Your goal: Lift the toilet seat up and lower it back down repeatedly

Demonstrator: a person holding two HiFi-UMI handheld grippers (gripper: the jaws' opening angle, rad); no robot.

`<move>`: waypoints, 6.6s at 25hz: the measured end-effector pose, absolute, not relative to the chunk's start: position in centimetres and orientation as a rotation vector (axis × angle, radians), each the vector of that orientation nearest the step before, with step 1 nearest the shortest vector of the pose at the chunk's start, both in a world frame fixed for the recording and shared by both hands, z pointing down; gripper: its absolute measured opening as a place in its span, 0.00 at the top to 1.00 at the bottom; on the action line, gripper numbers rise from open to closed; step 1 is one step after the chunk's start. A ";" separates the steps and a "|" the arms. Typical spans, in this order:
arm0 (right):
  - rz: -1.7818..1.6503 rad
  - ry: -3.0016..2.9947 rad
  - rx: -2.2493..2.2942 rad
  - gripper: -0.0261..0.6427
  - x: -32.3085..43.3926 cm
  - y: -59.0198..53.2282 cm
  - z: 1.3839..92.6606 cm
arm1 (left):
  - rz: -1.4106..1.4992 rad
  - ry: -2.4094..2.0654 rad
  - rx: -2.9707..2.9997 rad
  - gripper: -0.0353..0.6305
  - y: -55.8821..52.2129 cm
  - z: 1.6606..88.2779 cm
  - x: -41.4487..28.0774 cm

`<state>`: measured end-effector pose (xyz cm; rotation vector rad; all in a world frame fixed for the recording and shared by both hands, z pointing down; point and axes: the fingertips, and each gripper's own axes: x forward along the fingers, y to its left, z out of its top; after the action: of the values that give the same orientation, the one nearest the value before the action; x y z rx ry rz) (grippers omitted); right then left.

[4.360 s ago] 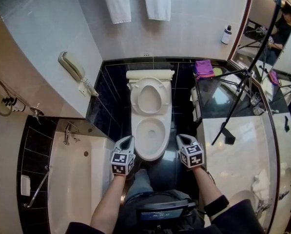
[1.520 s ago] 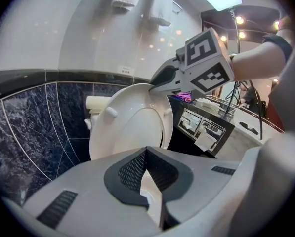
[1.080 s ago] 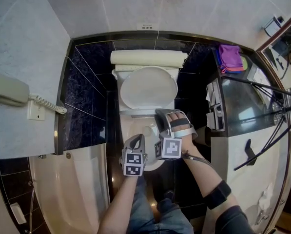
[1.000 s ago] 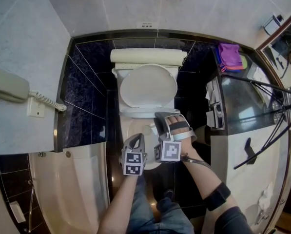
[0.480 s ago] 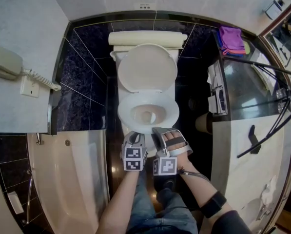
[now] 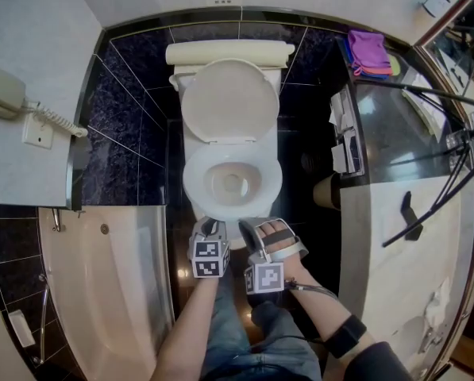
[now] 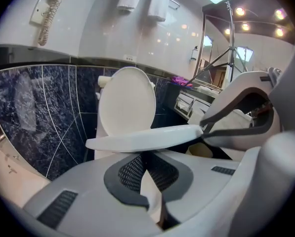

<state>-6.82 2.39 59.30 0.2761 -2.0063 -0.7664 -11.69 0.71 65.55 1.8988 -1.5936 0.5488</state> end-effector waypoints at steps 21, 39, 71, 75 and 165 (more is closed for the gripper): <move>0.169 -2.057 0.892 0.94 8.2 2.8 76.1 | 0.748 -1.464 1.862 0.96 12.0 83.4 -7.9; 0.261 -2.046 0.894 0.94 8.4 4.1 81.7 | 0.819 -1.384 1.802 0.96 16.3 91.0 -8.1; 0.226 -2.445 1.036 0.94 7.9 4.4 35.1 | 0.518 -1.743 2.169 0.96 10.9 35.2 -9.1; 0.195 -2.450 1.028 0.94 8.2 5.5 33.3 | 0.487 -1.774 2.189 0.96 11.3 32.2 -9.3; 1.965 -1.836 1.137 0.76 6.9 2.9 94.9 | 0.535 -1.681 2.101 0.96 5.4 70.7 -13.3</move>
<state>6.94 2.90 94.87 1.1367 -1.8363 1.9647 -13.26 5.41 70.73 2.1007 -1.6808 0.5348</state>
